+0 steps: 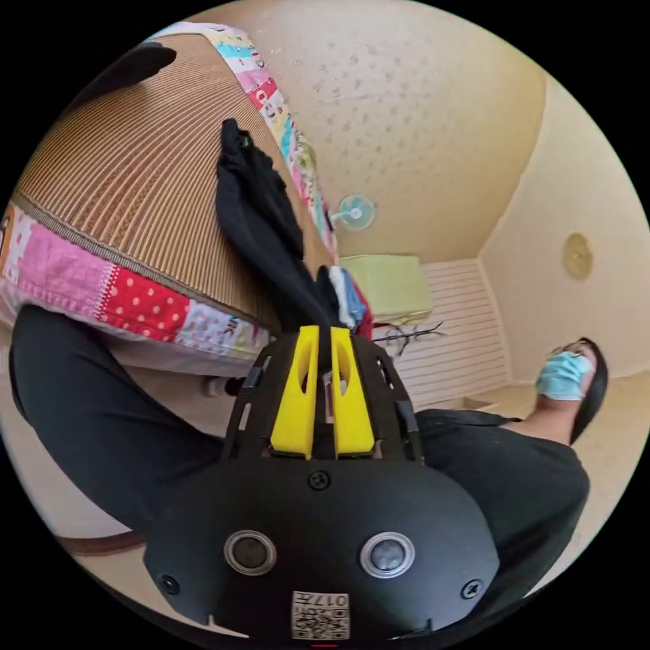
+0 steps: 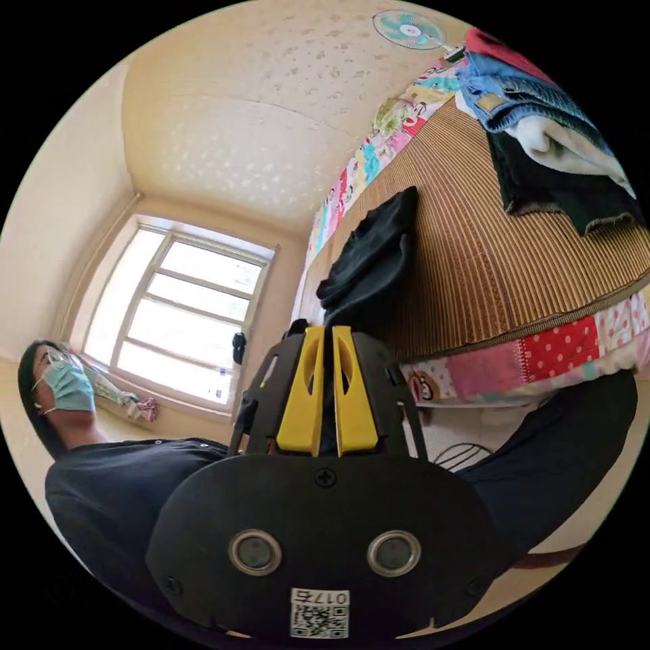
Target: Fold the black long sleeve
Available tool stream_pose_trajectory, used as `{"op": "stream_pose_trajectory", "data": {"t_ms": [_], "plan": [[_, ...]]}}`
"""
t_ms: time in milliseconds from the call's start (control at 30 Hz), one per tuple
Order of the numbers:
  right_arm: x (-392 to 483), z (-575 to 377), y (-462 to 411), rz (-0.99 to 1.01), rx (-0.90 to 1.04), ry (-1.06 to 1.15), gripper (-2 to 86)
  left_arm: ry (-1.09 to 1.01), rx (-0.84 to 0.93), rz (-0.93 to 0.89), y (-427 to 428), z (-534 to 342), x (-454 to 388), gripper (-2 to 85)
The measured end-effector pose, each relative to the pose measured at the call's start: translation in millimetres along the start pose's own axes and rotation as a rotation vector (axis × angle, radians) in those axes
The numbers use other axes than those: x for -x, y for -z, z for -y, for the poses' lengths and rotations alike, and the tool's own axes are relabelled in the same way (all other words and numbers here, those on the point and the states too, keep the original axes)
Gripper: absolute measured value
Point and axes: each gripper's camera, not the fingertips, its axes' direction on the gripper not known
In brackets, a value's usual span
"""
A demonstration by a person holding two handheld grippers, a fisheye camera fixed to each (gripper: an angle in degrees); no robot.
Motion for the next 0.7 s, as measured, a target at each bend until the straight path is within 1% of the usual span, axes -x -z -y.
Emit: {"op": "stream_pose_trajectory", "data": {"t_ms": [33,67,100,133,167,200,233,300,333,367,400,433,467,500,533,567,600,667,700], "plan": [[12,6,15,0.067,-0.039,0.006,2.8,-0.003,-0.024,-0.028,8,3,-6,3.8],[27,17,23,0.083,-0.058,0.045,2.9,-0.014,-0.057,-0.060,20,12,-18,3.8],[35,23,25,0.067,-0.069,0.068,2.9,-0.039,-0.081,-0.065,27,25,-32,3.8],[53,39,26,0.003,-0.090,0.121,2.9,-0.056,-0.093,-0.056,29,34,-39,3.8],[68,60,18,-0.089,-0.097,0.178,3.0,-0.085,-0.112,-0.018,30,56,-50,3.8],[73,74,12,-0.132,-0.098,0.199,3.1,-0.073,-0.126,0.037,26,83,-55,3.9],[78,104,-5,-0.185,-0.095,0.218,3.2,-0.053,-0.133,0.063,24,97,-54,3.9],[75,158,-37,-0.240,-0.096,0.221,3.6,-0.014,-0.177,0.193,6,168,-46,4.5],[69,195,-62,-0.305,-0.109,0.232,4.1,-0.015,-0.184,0.230,1,187,-43,4.8],[61,230,-89,-0.375,-0.118,0.247,4.7,-0.032,-0.191,0.301,-10,224,-35,7.0],[58,243,-101,-0.409,-0.126,0.260,5.1,-0.015,-0.203,0.349,-18,251,-27,10.8],[52,261,-122,-0.489,-0.129,0.248,6.9,-0.008,-0.214,0.356,-20,260,-24,12.2],[50,268,-137,-0.545,-0.129,0.212,8.7,-0.022,-0.243,0.349,-19,268,-23,15.0],[53,266,-142,-0.547,-0.131,0.223,9.6,-0.041,-0.278,0.357,-16,264,-24,15.5],[62,252,-152,-0.533,-0.136,0.302,10.7,-0.047,-0.300,0.376,-14,258,-24,15.8],[67,233,-164,-0.548,-0.135,0.379,10.9,-0.054,-0.332,0.439,-13,242,-22,15.9],[67,222,-170,-0.569,-0.130,0.405,10.8,-0.039,-0.340,0.530,-16,222,-15,16.3],[52,181,-201,-0.673,-0.076,0.477,10.9,0.019,-0.322,0.638,-24,193,5,17.9],[44,172,-209,-0.703,-0.058,0.490,10.9,0.075,-0.307,0.654,-30,176,23,19.8]]}}
